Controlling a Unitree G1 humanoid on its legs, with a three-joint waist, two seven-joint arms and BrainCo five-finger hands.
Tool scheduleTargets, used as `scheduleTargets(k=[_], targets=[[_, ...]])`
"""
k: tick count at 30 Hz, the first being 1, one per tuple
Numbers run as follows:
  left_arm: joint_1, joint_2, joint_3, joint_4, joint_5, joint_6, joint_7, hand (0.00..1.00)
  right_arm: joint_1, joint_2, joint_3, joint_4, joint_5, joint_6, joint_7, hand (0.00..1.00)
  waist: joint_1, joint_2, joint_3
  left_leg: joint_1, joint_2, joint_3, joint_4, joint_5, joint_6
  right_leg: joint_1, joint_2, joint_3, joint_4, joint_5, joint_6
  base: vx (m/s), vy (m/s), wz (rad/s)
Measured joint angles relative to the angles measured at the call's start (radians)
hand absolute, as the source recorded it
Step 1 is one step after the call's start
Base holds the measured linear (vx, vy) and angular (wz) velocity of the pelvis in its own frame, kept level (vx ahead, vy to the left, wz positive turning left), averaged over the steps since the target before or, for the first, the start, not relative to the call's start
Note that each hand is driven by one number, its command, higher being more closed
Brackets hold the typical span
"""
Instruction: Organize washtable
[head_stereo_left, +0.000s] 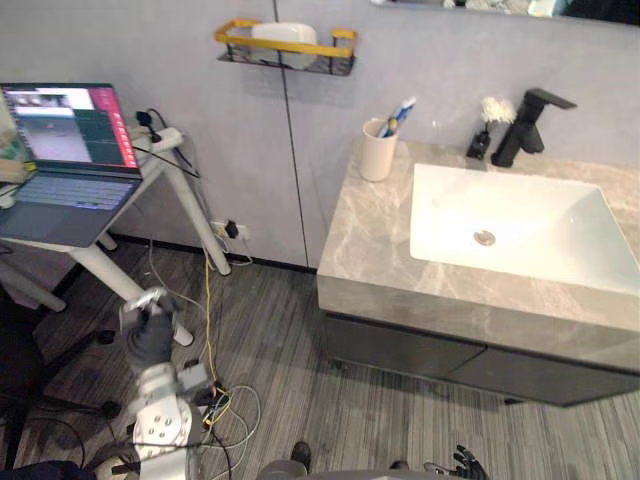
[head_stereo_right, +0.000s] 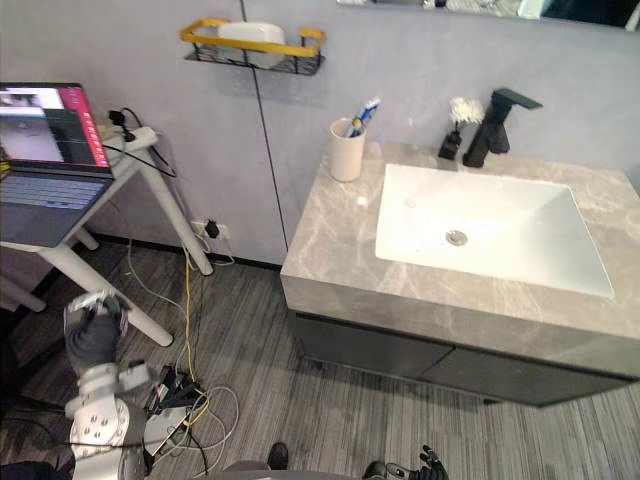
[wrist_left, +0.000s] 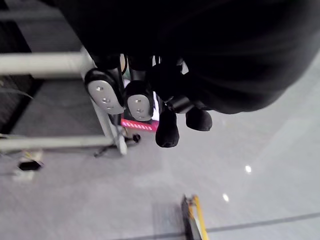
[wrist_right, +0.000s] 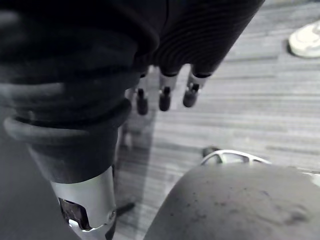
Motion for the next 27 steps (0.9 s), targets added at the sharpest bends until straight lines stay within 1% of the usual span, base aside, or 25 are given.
scheduleTargets(k=[1, 2, 5, 7, 8, 9, 10, 11, 13, 14, 16, 18, 20, 24, 25, 27], targets=[[-0.003, -0.015, 0.025, 0.078, 0.0, 0.002, 0.001, 1.0, 0.004, 0.0, 0.002, 0.0, 0.0, 0.001, 0.0, 0.0, 0.005, 0.0, -0.013, 0.0, 0.0, -0.006, 0.004, -0.001, 0.001, 0.007, -0.001, -0.017, 0.0, -0.003, 0.002, 0.02, -0.009, 0.19], [-0.012, -0.029, 0.058, 0.166, 0.013, 0.011, 0.018, 1.0, 0.009, 0.0, 0.003, 0.0, 0.0, 0.001, 0.0, 0.0, 0.012, -0.001, -0.024, -0.002, 0.0, -0.009, 0.007, -0.002, 0.002, 0.009, 0.0, -0.021, 0.0, -0.004, 0.002, 0.01, -0.005, 0.14], [-0.02, -0.027, 0.08, 0.35, 0.046, 0.036, 0.07, 1.0, 0.008, 0.001, 0.013, -0.002, 0.001, 0.001, -0.007, 0.0, 0.016, -0.005, -0.028, -0.003, 0.001, -0.01, 0.013, -0.007, 0.0, 0.013, 0.0, -0.027, 0.0, -0.005, 0.001, 0.01, 0.001, 0.04], [-0.053, -0.021, 0.113, 0.593, 0.066, 0.053, 0.111, 1.0, 0.008, 0.003, 0.023, -0.003, 0.002, 0.0, -0.024, 0.0, 0.015, -0.011, -0.032, 0.0, 0.0, -0.012, 0.014, -0.004, -0.004, 0.019, -0.001, -0.032, -0.001, -0.006, 0.002, 0.01, 0.004, 0.05], [-0.059, -0.021, 0.125, 0.652, 0.067, 0.059, 0.115, 1.0, 0.008, 0.006, 0.023, -0.003, 0.002, 0.0, -0.026, 0.0, 0.014, -0.014, -0.033, 0.001, 0.0, -0.012, 0.014, -0.004, -0.004, 0.02, -0.001, -0.033, -0.002, -0.007, 0.002, 0.0, 0.0, 0.0], [-0.081, -0.021, 0.156, 0.798, 0.068, 0.07, 0.131, 1.0, 0.01, 0.013, 0.023, -0.003, 0.002, -0.001, -0.035, 0.0, 0.014, -0.017, -0.036, 0.004, 0.0, -0.012, 0.012, -0.004, -0.004, 0.022, 0.0, -0.033, -0.004, -0.008, 0.003, 0.0, 0.0, 0.0], [-0.091, -0.022, 0.176, 0.879, 0.069, 0.079, 0.137, 0.0, 0.011, 0.018, 0.022, -0.003, 0.003, -0.003, -0.044, 0.0, 0.014, -0.017, -0.037, 0.007, 0.0, -0.011, 0.01, -0.004, -0.004, 0.024, 0.0, -0.032, -0.005, -0.009, 0.003, 0.0, 0.0, 0.0], [-0.096, -0.023, 0.187, 0.931, 0.069, 0.084, 0.143, 0.0, 0.011, 0.021, 0.021, -0.002, 0.003, -0.005, -0.048, 0.0, 0.013, -0.02, -0.039, 0.009, 0.001, -0.009, 0.009, -0.004, -0.004, 0.025, 0.001, -0.029, -0.005, -0.01, 0.003, 0.03, 0.002, -0.1], [-0.099, -0.025, 0.206, 1.082, 0.069, 0.121, 0.147, 0.0, 0.01, 0.033, 0.019, 0.001, 0.003, -0.009, -0.056, 0.0, 0.012, -0.032, -0.046, 0.024, 0.005, 0.005, -0.008, -0.004, -0.005, 0.025, 0.005, -0.013, -0.011, -0.012, 0.0, 0.03, 0.004, -0.18], [-0.099, -0.025, 0.207, 1.104, 0.069, 0.127, 0.146, 0.0, 0.01, 0.035, 0.016, 0.002, 0.003, -0.01, -0.06, 0.0, 0.011, -0.034, -0.047, 0.026, 0.005, 0.007, -0.01, -0.004, -0.005, 0.025, 0.005, -0.011, -0.012, -0.012, 0.0, 0.03, 0.003, -0.13], [-0.099, -0.027, 0.23, 1.113, 0.064, 0.133, 0.139, 0.0, 0.007, 0.044, -0.008, 0.016, 0.004, -0.014, -0.064, 0.0, 0.006, -0.034, -0.049, 0.032, 0.006, 0.01, -0.022, -0.002, -0.007, 0.026, 0.008, 0.001, -0.019, -0.011, 0.0, 0.02, 0.005, -0.08], [-0.104, -0.027, 0.233, 1.132, 0.06, 0.131, 0.109, 0.0, -0.012, 0.045, -0.022, 0.04, 0.005, -0.015, -0.062, 0.0, -0.008, -0.031, -0.051, 0.035, 0.006, 0.013, -0.023, -0.001, -0.008, 0.025, 0.01, 0.008, -0.022, -0.009, 0.003, 0.03, 0.008, -0.07], [-0.116, -0.016, 0.212, 1.15, 0.06, 0.129, 0.086, 0.0, -0.019, 0.046, -0.03, 0.051, 0.005, -0.014, -0.062, 0.0, -0.009, -0.031, -0.051, 0.04, 0.008, 0.015, -0.025, 0.003, -0.003, 0.027, 0.013, 0.012, -0.024, -0.009, 0.003, 0.04, 0.003, -0.06], [-0.131, -0.002, 0.167, 1.15, 0.063, 0.128, 0.075, 0.0, -0.035, 0.045, -0.043, 0.081, 0.005, -0.008, -0.061, 0.0, -0.009, -0.031, -0.05, 0.044, 0.002, 0.01, -0.023, 0.004, -0.004, 0.032, 0.017, 0.009, -0.027, -0.009, 0.003, 0.02, 0.005, 0.02], [-0.133, 0.003, 0.153, 1.15, 0.063, 0.126, 0.063, 0.0, -0.04, 0.046, -0.044, 0.085, 0.005, -0.008, -0.062, 0.0, -0.01, -0.03, -0.05, 0.048, 0.001, 0.007, -0.022, 0.004, -0.004, 0.039, 0.019, 0.005, -0.031, -0.009, 0.003, 0.01, -0.003, 0.05], [-0.133, 0.004, 0.147, 1.15, 0.064, 0.12, 0.059, 0.0, -0.042, 0.045, -0.047, 0.087, 0.005, -0.008, -0.062, 0.0, -0.009, -0.028, -0.05, 0.047, 0.0, 0.007, -0.019, 0.003, -0.004, 0.042, 0.019, 0.005, -0.032, -0.009, 0.003, 0.0, -0.001, 0.02]])
